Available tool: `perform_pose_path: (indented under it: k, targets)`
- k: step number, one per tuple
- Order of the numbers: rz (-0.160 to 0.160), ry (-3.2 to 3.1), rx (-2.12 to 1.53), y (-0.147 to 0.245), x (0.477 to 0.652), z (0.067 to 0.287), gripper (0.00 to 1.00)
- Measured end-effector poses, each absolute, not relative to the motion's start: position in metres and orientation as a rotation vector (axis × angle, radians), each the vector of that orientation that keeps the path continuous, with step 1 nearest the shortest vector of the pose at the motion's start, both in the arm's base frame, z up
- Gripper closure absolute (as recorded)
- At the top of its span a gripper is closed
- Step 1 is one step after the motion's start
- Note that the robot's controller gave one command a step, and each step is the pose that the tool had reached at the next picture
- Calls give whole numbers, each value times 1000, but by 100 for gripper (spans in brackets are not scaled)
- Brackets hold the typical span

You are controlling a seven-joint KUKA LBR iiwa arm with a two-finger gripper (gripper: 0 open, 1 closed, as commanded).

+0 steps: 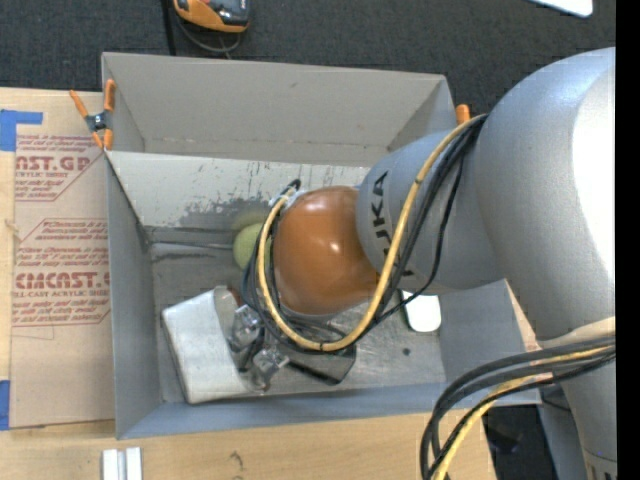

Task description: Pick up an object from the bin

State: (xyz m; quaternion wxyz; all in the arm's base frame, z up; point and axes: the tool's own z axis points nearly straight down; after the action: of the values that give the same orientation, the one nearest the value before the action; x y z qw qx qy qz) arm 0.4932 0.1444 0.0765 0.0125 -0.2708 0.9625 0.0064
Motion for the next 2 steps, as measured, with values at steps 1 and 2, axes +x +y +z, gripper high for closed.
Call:
perform_pose_path:
  k: [1,2]
  targets:
    - [20,3000,-844,144,493,76,100]
    - [3,3014,-890,135,490,118,100]
